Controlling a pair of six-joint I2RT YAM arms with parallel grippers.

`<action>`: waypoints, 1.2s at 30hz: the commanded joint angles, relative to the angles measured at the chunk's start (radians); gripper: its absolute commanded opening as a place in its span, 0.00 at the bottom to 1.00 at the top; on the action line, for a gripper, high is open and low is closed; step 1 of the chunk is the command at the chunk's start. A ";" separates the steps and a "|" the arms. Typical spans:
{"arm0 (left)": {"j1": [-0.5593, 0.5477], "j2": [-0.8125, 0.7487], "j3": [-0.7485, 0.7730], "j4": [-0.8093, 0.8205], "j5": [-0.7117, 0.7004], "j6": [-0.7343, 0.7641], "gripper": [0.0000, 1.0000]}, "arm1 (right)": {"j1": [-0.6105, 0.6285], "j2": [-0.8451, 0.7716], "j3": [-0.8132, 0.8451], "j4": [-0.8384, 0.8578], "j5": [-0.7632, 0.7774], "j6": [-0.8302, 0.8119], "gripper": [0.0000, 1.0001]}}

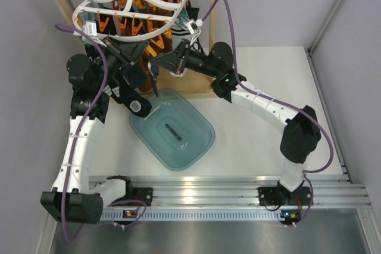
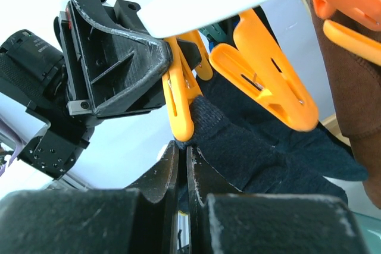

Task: Clip the socks to the hanger
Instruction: Clamp the sock onto the hanger.

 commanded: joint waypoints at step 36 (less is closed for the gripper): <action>0.011 -0.167 0.080 -0.356 -0.031 0.231 0.98 | -0.017 -0.021 0.052 0.012 -0.019 -0.135 0.47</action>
